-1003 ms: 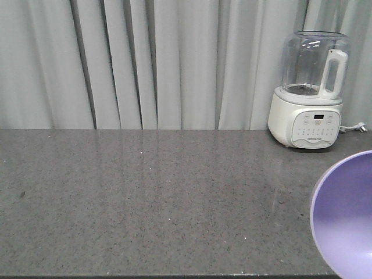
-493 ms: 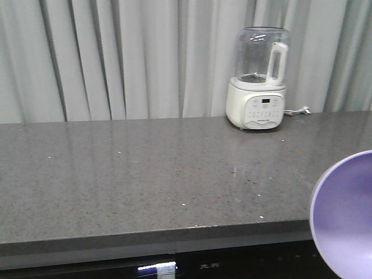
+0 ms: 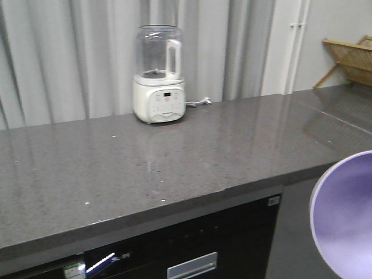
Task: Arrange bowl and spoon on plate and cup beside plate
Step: 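Drive the base holding bowl and spoon to the pale blue plate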
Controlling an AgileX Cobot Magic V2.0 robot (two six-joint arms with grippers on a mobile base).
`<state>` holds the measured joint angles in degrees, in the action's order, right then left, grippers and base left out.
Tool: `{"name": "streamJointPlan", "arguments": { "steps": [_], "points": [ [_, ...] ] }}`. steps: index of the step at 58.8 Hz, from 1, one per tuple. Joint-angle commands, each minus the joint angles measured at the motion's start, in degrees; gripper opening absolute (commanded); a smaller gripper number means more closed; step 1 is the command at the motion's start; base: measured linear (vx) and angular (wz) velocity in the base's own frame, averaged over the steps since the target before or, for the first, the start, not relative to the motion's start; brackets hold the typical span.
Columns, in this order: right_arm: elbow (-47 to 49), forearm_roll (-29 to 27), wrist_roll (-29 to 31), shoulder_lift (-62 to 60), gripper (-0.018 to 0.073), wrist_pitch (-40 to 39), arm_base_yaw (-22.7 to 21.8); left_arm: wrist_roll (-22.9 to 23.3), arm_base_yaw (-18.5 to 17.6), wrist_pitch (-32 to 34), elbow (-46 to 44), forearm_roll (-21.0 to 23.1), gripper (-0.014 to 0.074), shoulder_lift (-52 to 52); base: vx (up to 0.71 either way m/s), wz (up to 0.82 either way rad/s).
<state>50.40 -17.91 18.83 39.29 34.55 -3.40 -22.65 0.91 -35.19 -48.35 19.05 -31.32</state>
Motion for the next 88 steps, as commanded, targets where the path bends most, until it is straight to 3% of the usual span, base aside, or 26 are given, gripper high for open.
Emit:
{"name": "streamJointPlan", "arguments": {
  "steps": [1,88],
  "points": [
    [1.7,-0.7,0.0,-0.1,-0.0009,-5.2,-0.1,0.0,-0.3,4.4,-1.4,1.2,0.0004,-0.3,-0.02,-0.68],
    [1.7,-0.4,0.0,-0.1,-0.0009,-5.2,2.3,0.0,-0.3,4.4,-1.4,1.2,0.0004,-0.3,0.20,-0.59]
  ]
}}
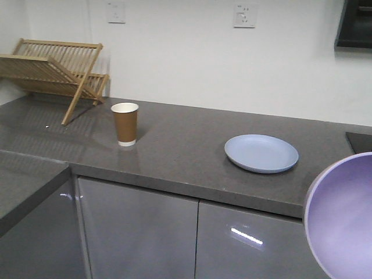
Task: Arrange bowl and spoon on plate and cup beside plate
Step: 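Drive the base holding bowl and spoon to the pale blue plate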
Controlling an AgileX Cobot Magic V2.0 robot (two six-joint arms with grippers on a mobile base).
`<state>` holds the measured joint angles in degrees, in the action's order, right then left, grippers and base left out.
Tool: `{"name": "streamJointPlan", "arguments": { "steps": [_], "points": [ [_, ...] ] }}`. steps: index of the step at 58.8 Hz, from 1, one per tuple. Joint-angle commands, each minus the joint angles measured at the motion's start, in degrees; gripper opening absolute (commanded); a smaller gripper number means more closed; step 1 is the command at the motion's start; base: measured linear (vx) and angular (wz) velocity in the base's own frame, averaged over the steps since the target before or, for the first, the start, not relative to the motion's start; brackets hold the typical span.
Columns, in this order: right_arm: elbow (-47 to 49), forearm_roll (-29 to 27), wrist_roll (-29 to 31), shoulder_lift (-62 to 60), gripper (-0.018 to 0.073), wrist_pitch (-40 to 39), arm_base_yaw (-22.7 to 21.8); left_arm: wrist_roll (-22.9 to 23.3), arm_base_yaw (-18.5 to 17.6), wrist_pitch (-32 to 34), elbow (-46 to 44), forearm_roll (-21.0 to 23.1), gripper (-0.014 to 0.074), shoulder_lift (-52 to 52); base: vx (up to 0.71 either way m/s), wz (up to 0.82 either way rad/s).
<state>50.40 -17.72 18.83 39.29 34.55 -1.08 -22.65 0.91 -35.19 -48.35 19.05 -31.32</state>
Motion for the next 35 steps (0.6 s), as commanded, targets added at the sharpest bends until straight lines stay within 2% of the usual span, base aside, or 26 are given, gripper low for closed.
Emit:
{"name": "streamJointPlan", "arguments": {
  "steps": [1,13,35],
  "points": [
    [1.7,-0.6,0.0,-0.1,-0.0009,-5.2,0.0,0.0,-0.3,4.4,-1.4,1.2,0.0004,-0.3,0.33,-0.42],
    [1.7,-0.6,0.0,-0.1,-0.0009,-5.2,0.0,0.0,-0.3,4.4,-1.4,1.2,0.0004,-0.3,0.36,-0.29],
    [1.7,-0.6,0.0,-0.1,-0.0009,-5.2,0.0,0.0,-0.3,4.4,-1.4,1.2,0.0004,-0.3,0.39,-0.14]
  ]
}}
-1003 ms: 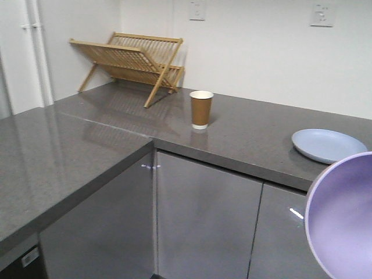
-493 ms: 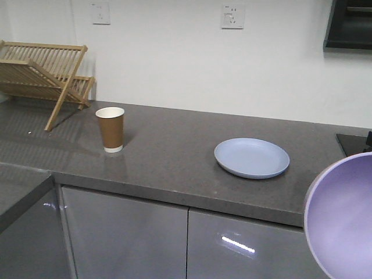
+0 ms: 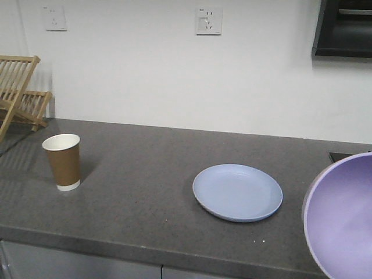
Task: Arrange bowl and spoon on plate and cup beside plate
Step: 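Drive the base holding bowl and spoon to the pale blue plate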
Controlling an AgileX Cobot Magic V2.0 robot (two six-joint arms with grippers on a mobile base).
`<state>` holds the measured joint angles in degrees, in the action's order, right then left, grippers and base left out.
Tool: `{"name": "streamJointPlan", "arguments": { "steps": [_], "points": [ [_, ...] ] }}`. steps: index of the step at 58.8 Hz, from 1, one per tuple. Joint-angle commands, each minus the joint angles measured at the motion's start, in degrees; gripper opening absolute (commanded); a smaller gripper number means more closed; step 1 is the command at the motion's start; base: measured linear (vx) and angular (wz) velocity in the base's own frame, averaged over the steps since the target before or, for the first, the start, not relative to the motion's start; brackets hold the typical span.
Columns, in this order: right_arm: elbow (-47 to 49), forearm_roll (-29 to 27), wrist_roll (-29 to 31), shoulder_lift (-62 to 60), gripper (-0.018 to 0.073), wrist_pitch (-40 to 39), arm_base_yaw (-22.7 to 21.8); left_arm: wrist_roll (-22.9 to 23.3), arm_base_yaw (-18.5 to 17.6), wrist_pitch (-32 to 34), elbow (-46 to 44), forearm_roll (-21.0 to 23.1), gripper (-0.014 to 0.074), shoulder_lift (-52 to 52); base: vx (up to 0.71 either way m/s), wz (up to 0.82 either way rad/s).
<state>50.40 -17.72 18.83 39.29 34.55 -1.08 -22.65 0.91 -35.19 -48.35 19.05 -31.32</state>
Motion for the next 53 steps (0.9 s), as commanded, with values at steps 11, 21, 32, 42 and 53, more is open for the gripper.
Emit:
{"name": "streamJointPlan", "arguments": {
  "steps": [11,21,32,42,53],
  "points": [
    [1.7,-0.6,0.0,-0.1,-0.0009,-5.2,0.0,0.0,-0.3,4.4,-1.4,1.2,0.0004,-0.3,0.36,-0.21],
    [1.7,-0.6,0.0,-0.1,-0.0009,-5.2,0.0,0.0,-0.3,4.4,-1.4,1.2,0.0004,-0.3,0.32,-0.24],
    [1.7,-0.6,0.0,-0.1,-0.0009,-5.2,0.0,0.0,-0.3,4.4,-1.4,1.2,0.0004,-0.3,0.28,-0.23],
    [1.7,-0.6,0.0,-0.1,-0.0009,-5.2,0.0,0.0,-0.3,4.4,-1.4,1.2,0.0004,-0.3,0.24,-0.23],
    [1.7,-0.6,0.0,-0.1,-0.0009,-5.2,0.0,0.0,-0.3,4.4,-1.4,1.2,0.0004,-0.3,0.19,-0.19]
  ]
}}
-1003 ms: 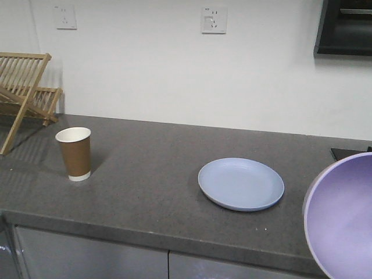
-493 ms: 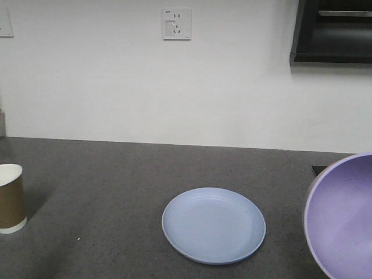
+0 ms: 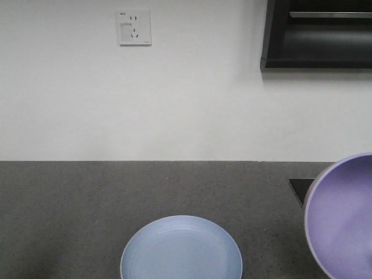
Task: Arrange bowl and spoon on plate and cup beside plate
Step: 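Drive the base holding bowl and spoon to the pale blue plate, then lower the lavender bowl onto the plate and open the right gripper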
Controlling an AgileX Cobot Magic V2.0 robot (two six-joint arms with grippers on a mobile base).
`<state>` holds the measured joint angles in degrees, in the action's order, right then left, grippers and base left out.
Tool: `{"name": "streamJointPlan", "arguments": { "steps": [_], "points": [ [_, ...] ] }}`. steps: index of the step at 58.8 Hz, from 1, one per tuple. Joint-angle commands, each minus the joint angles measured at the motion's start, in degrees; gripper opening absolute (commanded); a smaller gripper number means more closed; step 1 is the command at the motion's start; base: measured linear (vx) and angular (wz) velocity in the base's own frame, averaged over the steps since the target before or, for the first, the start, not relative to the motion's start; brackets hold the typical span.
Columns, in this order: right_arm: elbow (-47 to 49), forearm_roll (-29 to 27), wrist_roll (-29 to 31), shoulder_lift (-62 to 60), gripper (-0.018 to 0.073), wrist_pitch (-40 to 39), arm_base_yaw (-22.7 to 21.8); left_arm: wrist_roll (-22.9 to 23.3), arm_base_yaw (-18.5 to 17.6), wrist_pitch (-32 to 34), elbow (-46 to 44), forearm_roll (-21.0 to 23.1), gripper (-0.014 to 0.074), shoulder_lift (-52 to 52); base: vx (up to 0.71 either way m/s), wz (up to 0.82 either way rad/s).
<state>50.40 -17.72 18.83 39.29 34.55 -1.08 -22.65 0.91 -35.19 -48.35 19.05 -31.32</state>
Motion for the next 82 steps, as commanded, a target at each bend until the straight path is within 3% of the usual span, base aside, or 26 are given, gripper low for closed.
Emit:
{"name": "streamJointPlan", "arguments": {
  "steps": [1,82],
  "points": [
    [1.7,-0.6,0.0,-0.1,-0.0009,-5.2,0.0,0.0,-0.3,4.4,-1.4,1.2,0.0004,-0.3,0.17,-0.13],
    [1.7,-0.7,0.6,0.1,-0.0009,-7.8,0.0,0.0,-0.3,4.5,-1.4,1.2,0.0004,-0.3,0.05,0.00]
  ]
}}
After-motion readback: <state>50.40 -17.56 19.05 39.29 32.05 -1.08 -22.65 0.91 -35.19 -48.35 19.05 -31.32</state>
